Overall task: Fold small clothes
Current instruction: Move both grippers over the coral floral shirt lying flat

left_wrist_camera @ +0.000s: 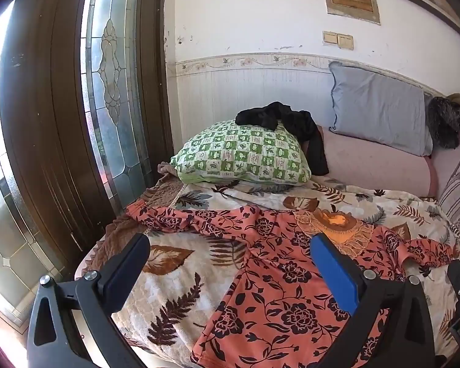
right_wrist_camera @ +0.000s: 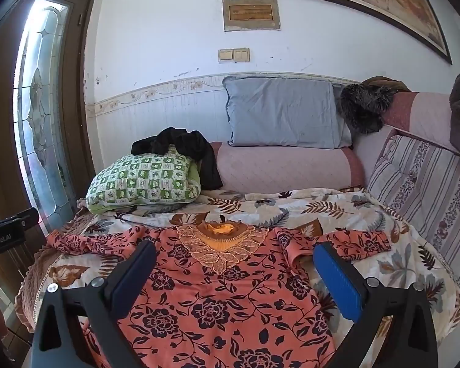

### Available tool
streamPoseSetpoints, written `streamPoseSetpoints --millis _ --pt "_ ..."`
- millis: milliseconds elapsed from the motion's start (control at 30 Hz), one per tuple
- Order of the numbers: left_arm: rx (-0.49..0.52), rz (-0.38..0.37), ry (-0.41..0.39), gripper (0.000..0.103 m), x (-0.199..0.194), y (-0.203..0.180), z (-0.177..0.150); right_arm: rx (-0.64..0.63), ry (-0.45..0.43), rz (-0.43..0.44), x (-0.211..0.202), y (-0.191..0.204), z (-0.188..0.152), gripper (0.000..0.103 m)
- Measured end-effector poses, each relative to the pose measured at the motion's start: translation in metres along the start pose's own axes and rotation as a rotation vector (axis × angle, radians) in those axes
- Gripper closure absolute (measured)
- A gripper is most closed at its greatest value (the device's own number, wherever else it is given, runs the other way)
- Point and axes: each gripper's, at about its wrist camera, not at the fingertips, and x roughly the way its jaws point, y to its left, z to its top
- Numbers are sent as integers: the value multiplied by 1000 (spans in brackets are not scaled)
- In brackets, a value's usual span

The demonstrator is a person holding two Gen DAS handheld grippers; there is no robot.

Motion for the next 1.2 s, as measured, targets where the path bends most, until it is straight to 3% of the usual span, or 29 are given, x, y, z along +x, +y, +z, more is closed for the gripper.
streamPoseSetpoints --millis 767,1200 --pt "88 35 13 0 22 -29 -5 29 46 5 40 -11 -2 0" --pt "138 17 20 0 69 -76 -1 38 60 -49 103 -50 1 0"
